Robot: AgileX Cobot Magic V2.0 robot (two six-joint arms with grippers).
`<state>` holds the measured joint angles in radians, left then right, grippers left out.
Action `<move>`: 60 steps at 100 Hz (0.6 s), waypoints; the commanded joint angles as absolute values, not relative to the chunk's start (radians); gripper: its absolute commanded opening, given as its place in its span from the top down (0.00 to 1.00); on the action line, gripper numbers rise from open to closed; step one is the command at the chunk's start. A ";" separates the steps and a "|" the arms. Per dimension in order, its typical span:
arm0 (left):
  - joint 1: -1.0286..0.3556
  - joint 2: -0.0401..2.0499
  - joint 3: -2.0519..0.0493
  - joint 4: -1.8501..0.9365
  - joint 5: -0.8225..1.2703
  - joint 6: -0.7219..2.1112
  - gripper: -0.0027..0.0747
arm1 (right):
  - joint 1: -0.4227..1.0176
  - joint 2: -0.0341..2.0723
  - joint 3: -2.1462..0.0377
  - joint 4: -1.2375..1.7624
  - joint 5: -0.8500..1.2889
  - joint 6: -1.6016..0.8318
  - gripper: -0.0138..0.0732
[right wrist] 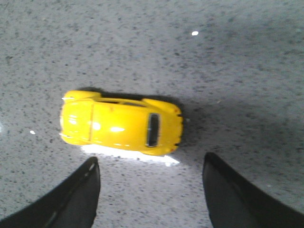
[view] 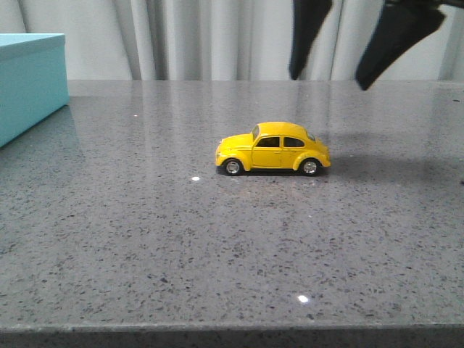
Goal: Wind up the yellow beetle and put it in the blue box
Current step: 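Lower the open right gripper over the car and grasp its sides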
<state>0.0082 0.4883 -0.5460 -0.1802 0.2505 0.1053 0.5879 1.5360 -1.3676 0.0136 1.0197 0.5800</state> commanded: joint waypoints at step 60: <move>-0.040 0.499 -0.581 -0.192 0.163 0.098 0.41 | 0.642 1.711 -1.527 -0.009 1.058 0.697 0.29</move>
<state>-0.0312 0.4883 -0.5460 -0.1807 0.2475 0.1053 0.6426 1.7355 -1.4919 0.0071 1.0643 0.6879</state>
